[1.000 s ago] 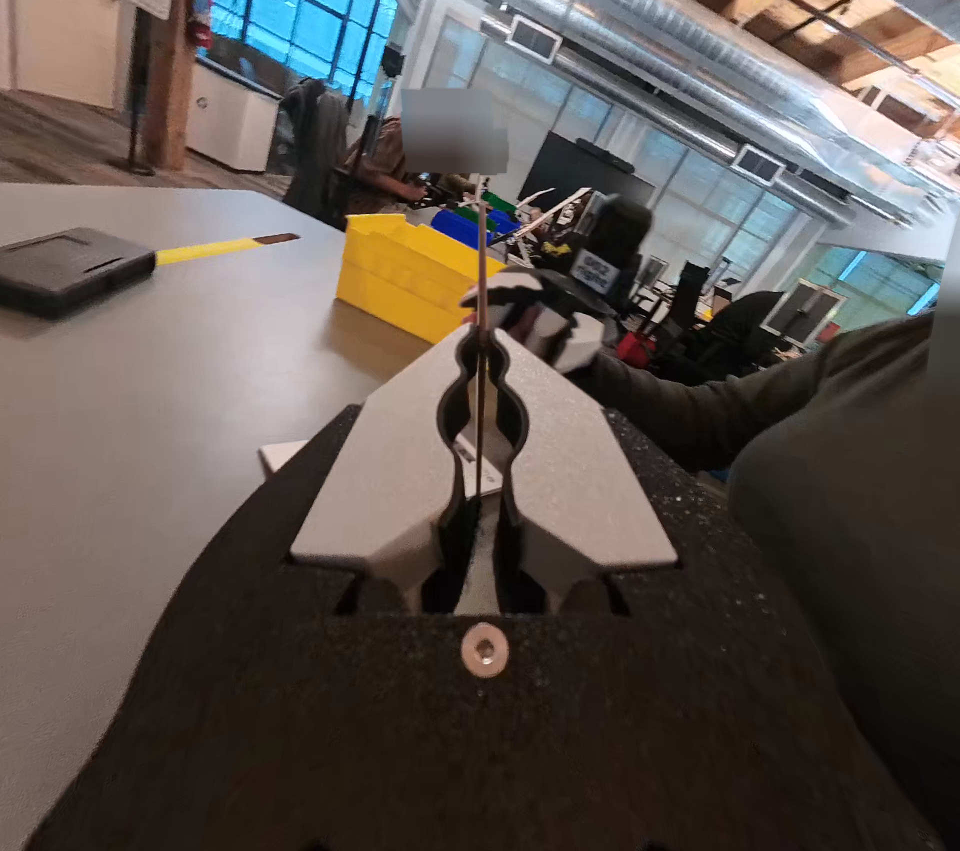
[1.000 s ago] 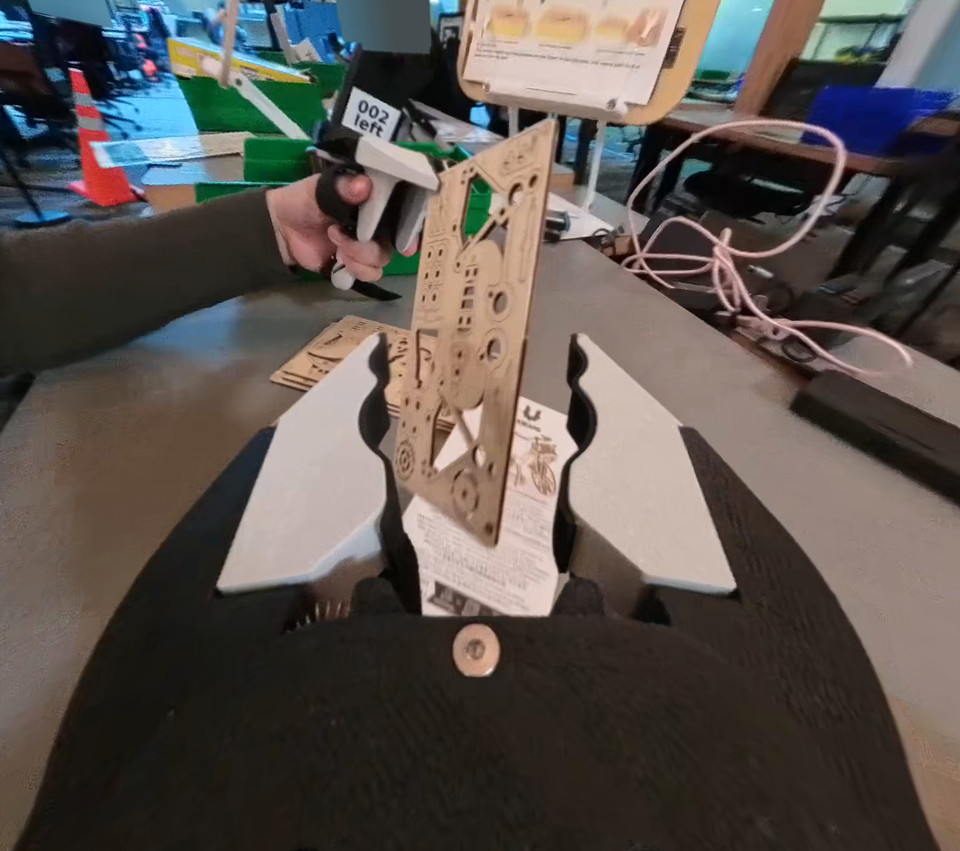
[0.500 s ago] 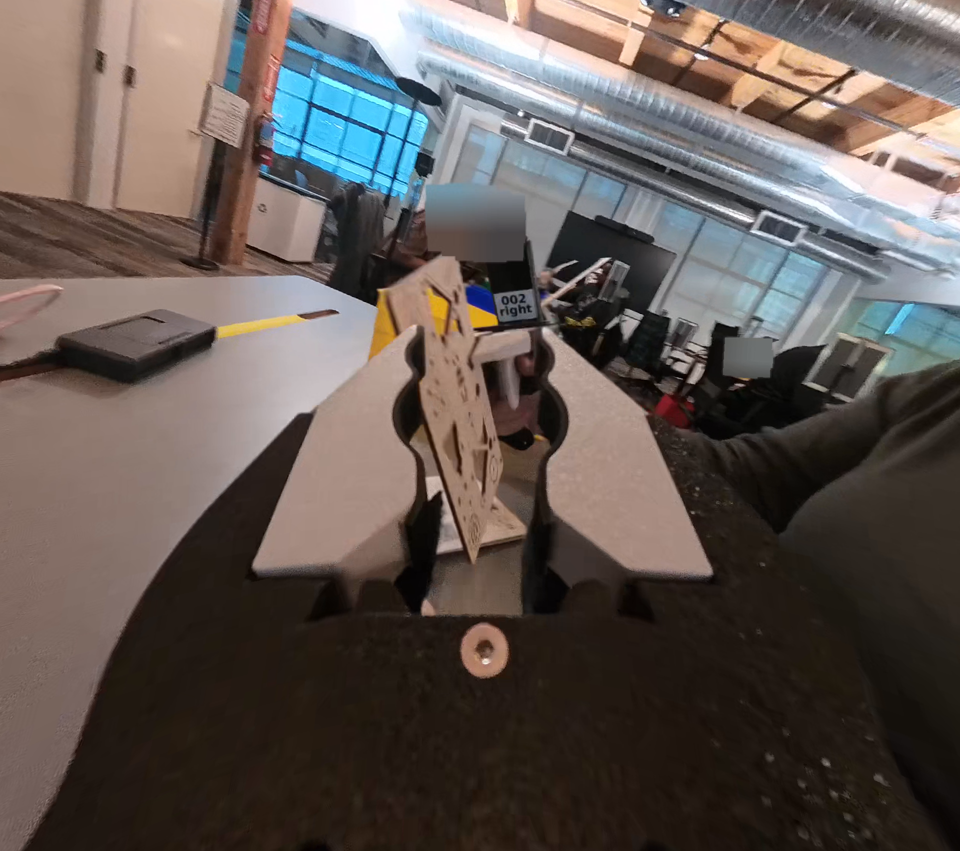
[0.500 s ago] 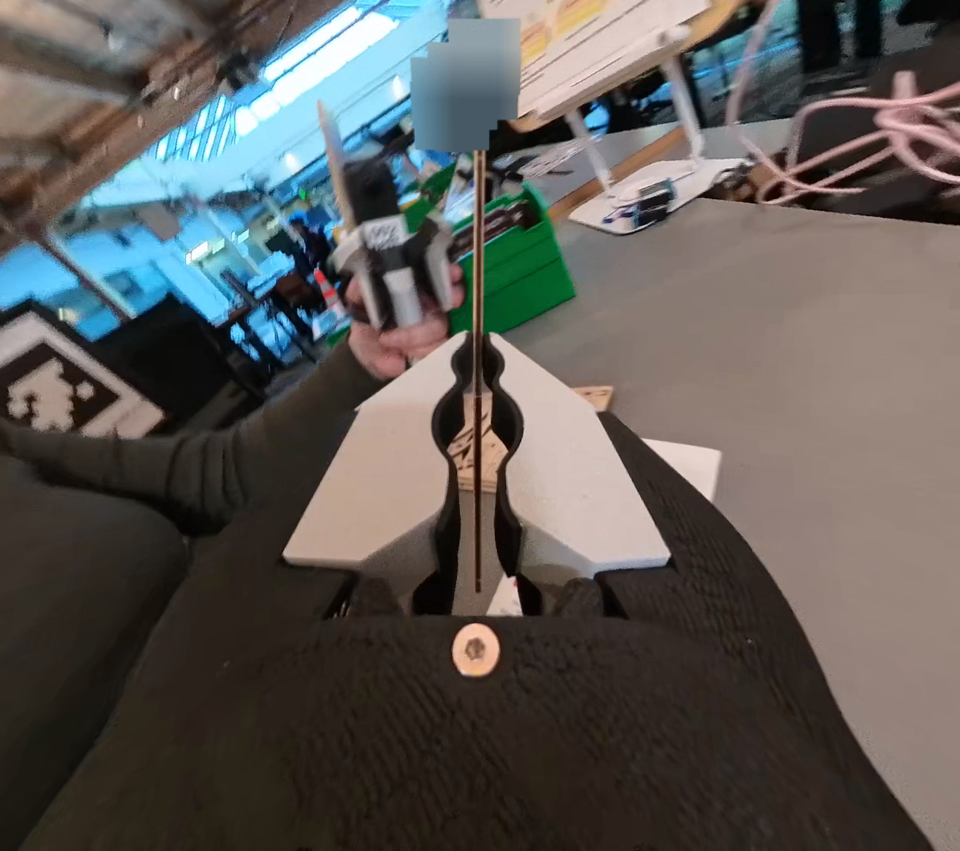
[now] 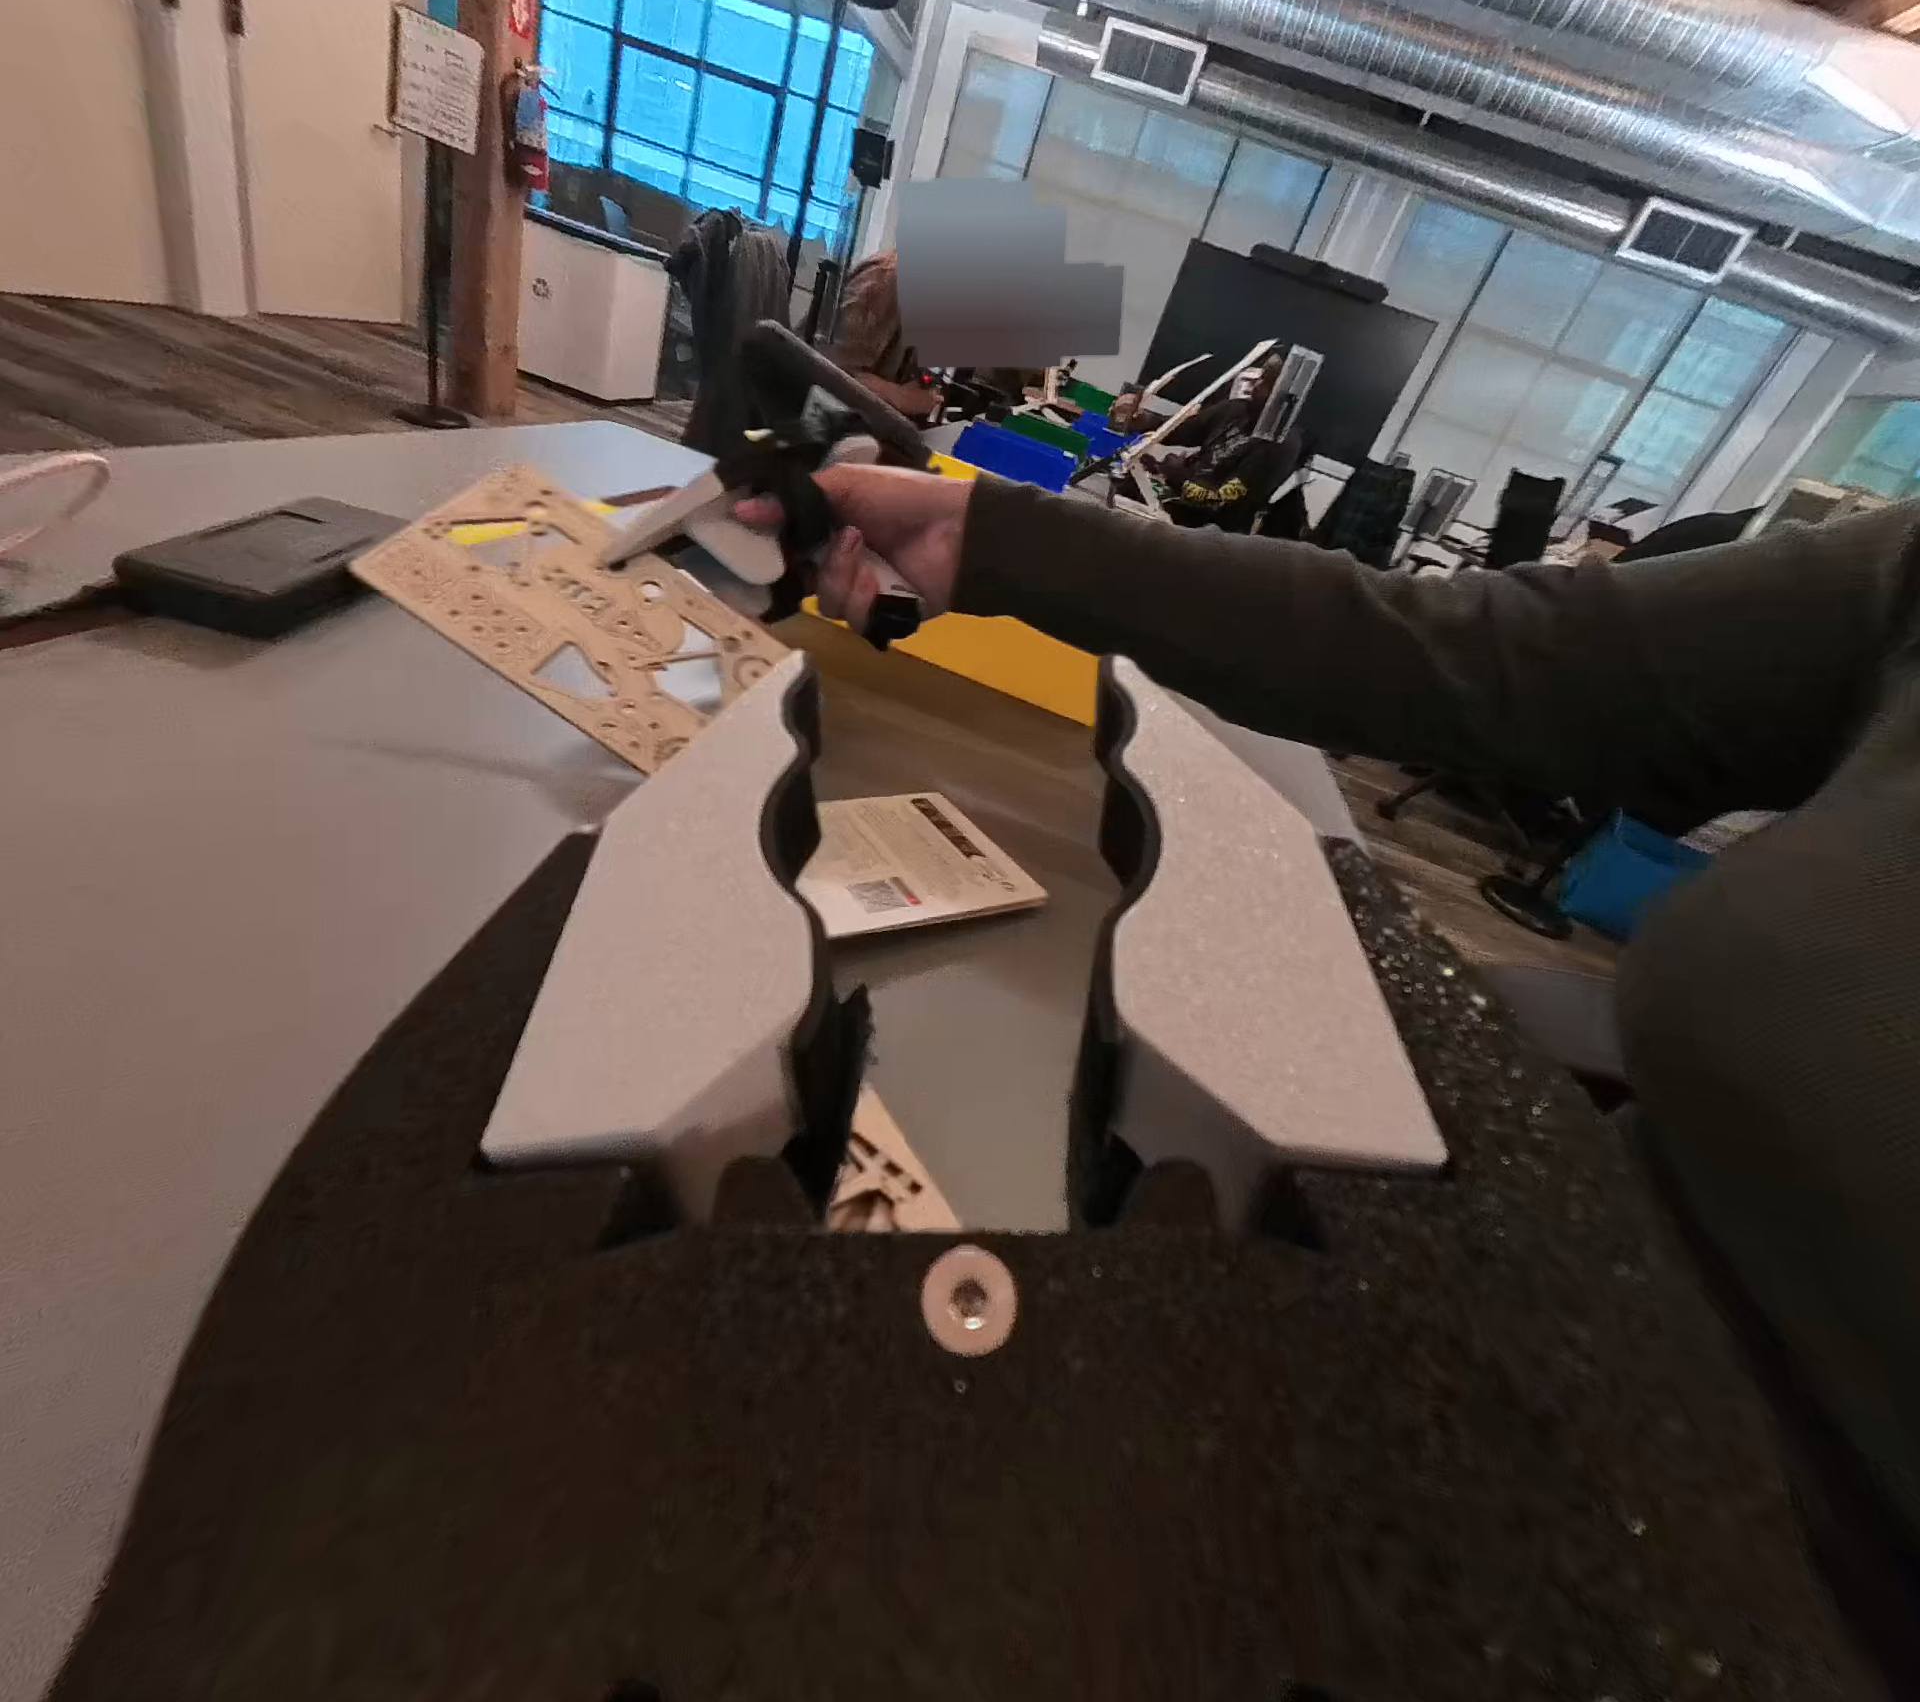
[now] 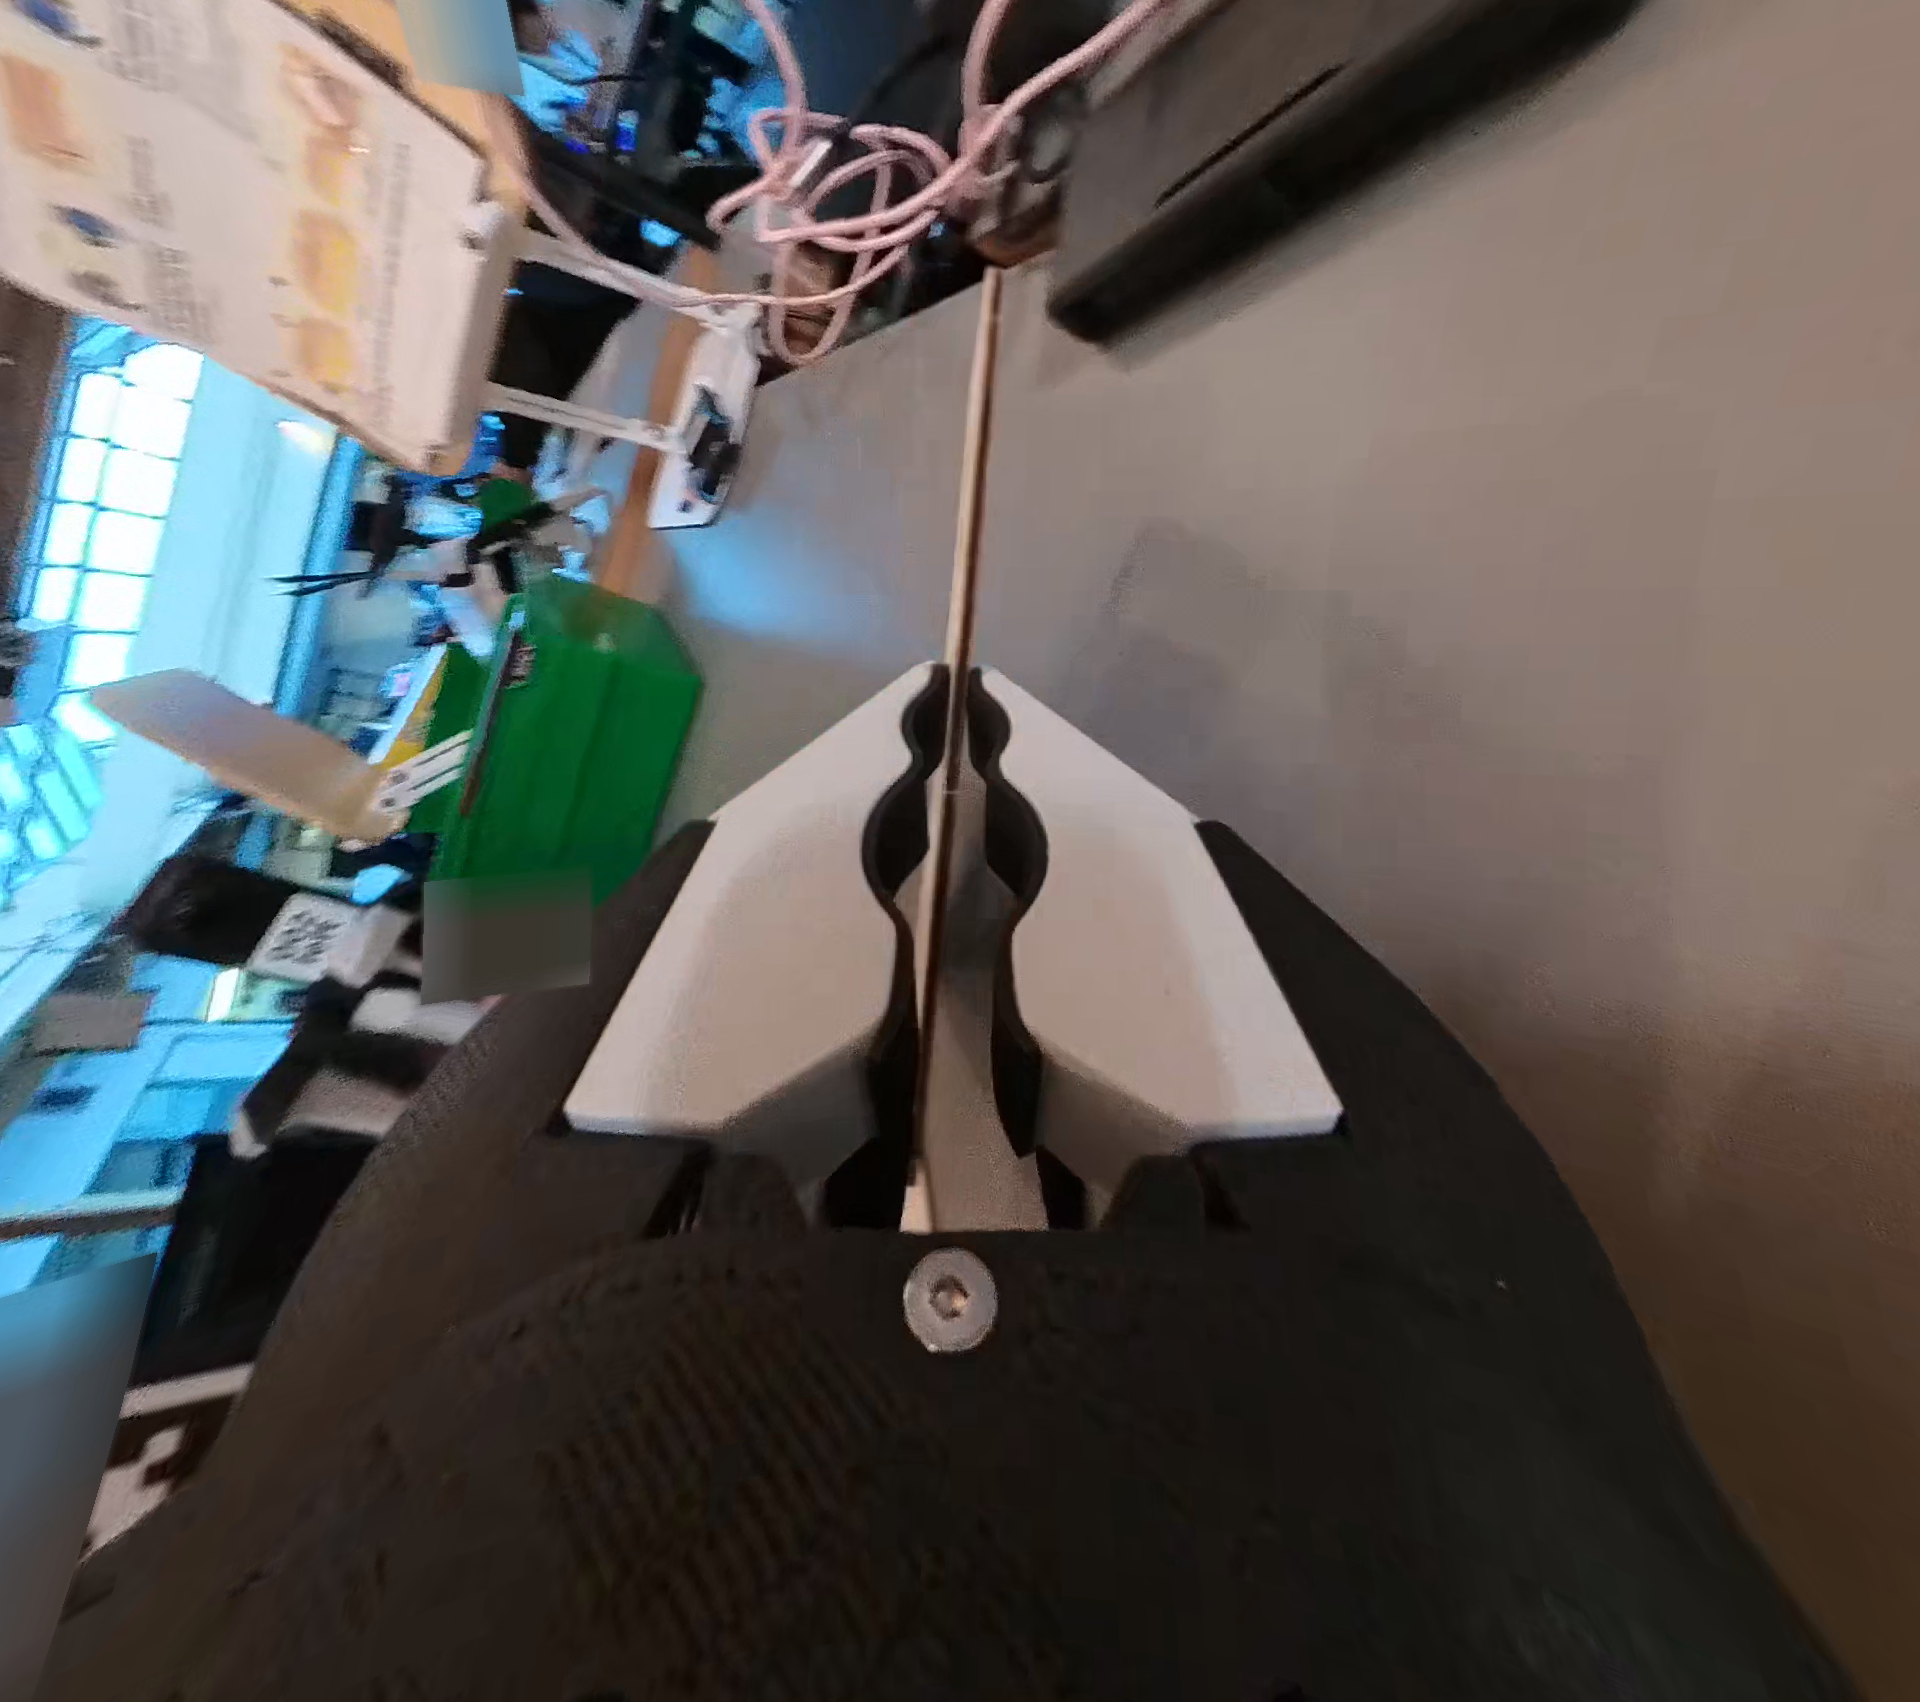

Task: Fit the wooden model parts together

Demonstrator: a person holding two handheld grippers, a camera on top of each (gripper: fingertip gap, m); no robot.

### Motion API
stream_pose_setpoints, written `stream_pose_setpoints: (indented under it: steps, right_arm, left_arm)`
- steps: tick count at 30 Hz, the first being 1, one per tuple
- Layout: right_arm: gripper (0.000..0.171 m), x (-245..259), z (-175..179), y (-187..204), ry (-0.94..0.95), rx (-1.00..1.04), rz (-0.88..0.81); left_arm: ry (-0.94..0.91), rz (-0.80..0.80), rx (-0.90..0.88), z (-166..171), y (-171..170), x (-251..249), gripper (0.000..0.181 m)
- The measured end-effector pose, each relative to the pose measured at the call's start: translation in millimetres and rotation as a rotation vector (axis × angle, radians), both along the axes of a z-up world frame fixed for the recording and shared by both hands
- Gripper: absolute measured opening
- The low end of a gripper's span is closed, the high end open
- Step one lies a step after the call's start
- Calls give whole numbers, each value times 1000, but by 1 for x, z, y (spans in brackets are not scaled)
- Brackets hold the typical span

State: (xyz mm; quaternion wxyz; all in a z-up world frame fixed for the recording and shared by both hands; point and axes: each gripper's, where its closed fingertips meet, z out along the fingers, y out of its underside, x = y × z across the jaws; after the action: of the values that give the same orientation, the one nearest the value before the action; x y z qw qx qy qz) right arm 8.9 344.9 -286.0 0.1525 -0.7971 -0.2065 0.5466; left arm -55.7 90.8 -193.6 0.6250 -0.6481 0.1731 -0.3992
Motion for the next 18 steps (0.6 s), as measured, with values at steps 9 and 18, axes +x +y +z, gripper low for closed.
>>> stream_pose_setpoints:
  steps: [9,18]
  right_arm:
    - [70,15,4,19,-394,473,-108]
    - [92,-8,-15,-172,-491,991,470]
  left_arm:
    - [82,59,-42,-18,9,1,55]
    - [238,238,20,-20,2,-21,50]
